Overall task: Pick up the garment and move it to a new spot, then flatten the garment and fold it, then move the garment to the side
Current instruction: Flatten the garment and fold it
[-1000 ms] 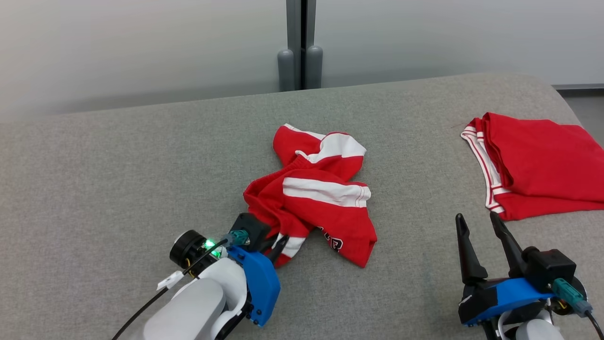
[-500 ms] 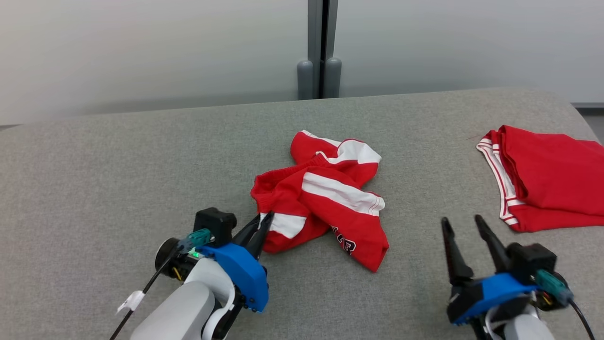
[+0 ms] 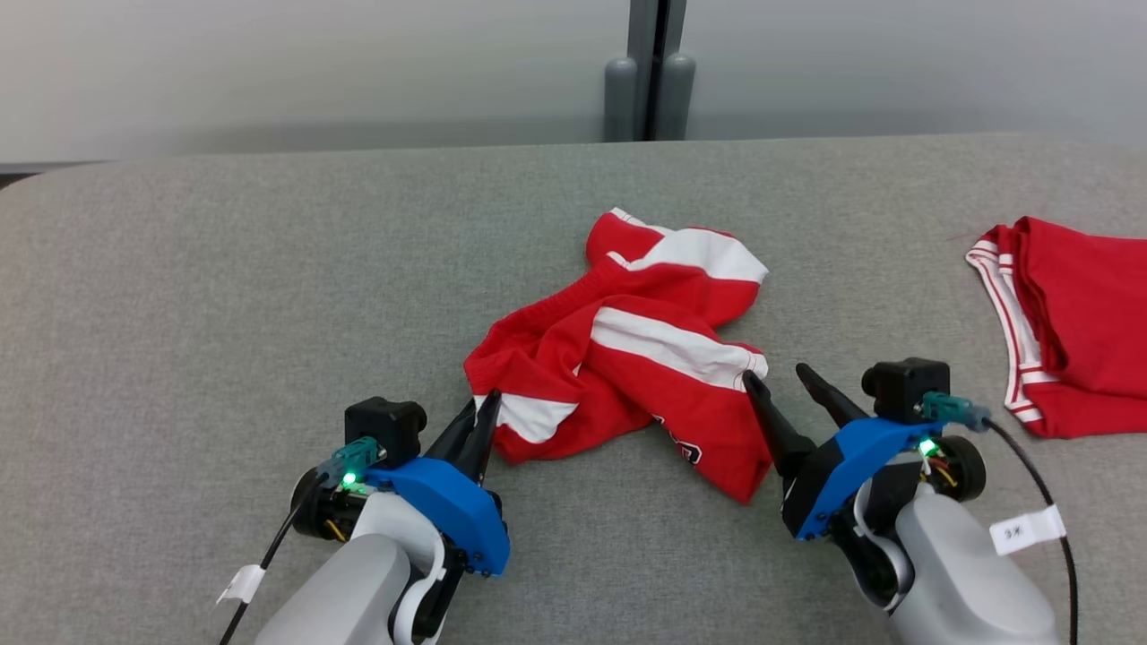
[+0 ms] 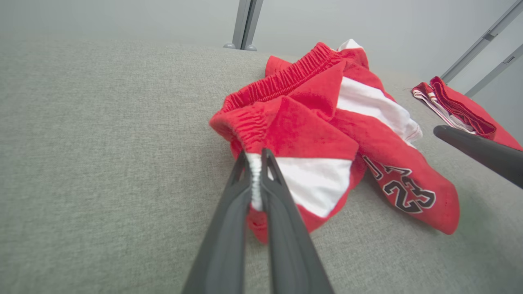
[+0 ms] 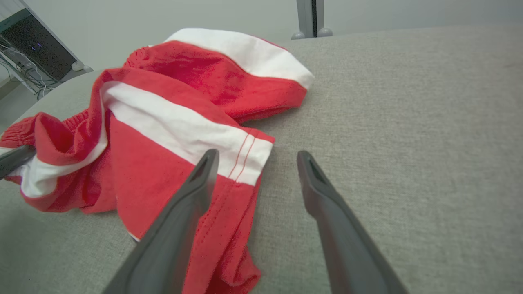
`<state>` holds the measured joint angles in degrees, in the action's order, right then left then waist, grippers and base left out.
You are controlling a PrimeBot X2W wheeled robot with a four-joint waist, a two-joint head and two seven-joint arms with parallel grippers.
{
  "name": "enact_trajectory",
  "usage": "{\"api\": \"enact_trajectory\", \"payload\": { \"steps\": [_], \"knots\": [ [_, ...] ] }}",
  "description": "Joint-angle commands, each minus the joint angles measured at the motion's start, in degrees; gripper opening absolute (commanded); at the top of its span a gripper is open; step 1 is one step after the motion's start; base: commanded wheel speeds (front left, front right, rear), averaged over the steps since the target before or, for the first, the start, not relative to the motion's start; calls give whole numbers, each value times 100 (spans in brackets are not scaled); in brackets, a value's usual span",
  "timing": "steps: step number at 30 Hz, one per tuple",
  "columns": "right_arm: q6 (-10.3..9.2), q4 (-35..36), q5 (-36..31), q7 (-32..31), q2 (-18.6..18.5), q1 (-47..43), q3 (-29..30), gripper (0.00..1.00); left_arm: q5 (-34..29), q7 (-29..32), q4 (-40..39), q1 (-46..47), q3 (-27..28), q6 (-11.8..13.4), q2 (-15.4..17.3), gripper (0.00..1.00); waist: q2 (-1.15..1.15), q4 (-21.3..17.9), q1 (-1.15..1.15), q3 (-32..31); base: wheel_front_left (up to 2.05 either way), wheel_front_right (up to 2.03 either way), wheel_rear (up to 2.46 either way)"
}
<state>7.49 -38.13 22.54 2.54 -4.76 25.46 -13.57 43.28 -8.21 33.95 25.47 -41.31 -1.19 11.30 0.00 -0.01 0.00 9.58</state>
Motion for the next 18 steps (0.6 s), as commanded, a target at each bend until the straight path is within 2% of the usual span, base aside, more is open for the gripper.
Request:
{"api": "enact_trajectory", "payload": {
  "steps": [1, 7, 17, 18],
  "knots": [
    [1, -166, 201, -39, -147, 212, -171, 100, -26, -52, 66, 111, 18, -36, -15, 0, 0, 84, 0, 106, 0, 0, 0],
    [1, -439, 876, 3, -376, 538, -853, 100, -46, -132, 226, 235, -15, -87, -74, 0, 0, 162, 0, 229, 0, 0, 0],
    [1, -355, 1536, 331, -630, 752, -1733, 100, -26, -211, 355, 318, -24, -119, -75, 0, 0, 137, 0, 273, 0, 0, 0],
    [1, -365, 1582, 374, -642, 792, -1799, 96, -23, -221, 366, 320, -25, -120, -71, 0, 0, 132, 0, 279, 0, 0, 0]
  ]
}}
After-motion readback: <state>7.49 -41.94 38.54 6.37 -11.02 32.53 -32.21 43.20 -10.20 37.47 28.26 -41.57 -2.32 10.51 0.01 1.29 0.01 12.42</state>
